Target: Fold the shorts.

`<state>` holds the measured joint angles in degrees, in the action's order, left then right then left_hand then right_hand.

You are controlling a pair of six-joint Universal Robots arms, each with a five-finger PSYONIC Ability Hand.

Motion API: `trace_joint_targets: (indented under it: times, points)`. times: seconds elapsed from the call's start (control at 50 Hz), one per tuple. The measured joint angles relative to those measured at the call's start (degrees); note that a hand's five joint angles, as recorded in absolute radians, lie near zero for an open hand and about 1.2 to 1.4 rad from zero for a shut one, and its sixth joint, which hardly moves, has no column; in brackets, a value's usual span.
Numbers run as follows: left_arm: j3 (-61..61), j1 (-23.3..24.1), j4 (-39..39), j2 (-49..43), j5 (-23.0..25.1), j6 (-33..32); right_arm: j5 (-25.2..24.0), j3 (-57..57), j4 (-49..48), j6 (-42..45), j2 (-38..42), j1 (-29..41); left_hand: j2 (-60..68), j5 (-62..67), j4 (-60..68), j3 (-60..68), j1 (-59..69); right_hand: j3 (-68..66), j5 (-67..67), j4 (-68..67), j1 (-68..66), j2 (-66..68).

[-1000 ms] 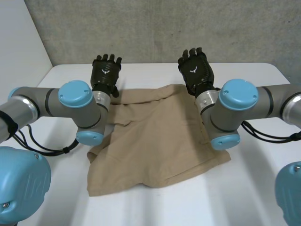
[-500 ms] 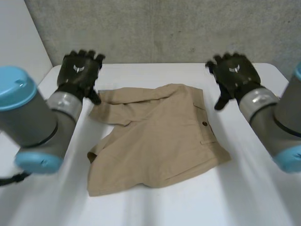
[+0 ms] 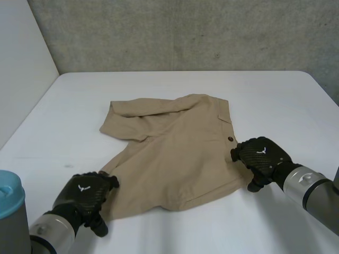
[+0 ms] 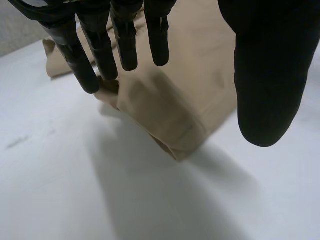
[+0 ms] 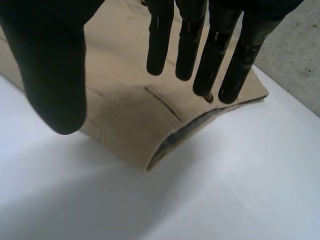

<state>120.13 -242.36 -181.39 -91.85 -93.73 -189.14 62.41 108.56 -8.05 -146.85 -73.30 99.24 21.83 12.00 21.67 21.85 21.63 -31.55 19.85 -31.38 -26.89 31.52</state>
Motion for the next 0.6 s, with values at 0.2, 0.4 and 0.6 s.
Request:
trace_joint_targets:
  times: [0.2, 0.4, 0.6]
  points:
    - [1.3, 0.2, -1.6, -0.9, -0.1, 1.9, 0.2, 0.4, -6.5, 0.2, 4.6, -0.5, 0.0, 0.0, 0.0, 0.0, 0.0, -6.8, 6.7, -6.9, -5.9, 6.8]
    - [1.0, 0.2, -3.3, -1.2, -0.2, 2.0, 0.4, -0.9, -8.5, 0.3, 7.1, -0.1, 0.0, 0.0, 0.0, 0.0, 0.0, -11.6, 10.9, -11.7, -9.9, 11.6]
    - [0.8, 0.2, -3.8, -1.5, -0.2, 1.9, 0.4, -1.8, -8.7, 2.2, 7.8, 0.0, 0.0, 0.0, 0.0, 0.0, 0.0, -35.9, 34.8, -36.5, -25.6, 36.0]
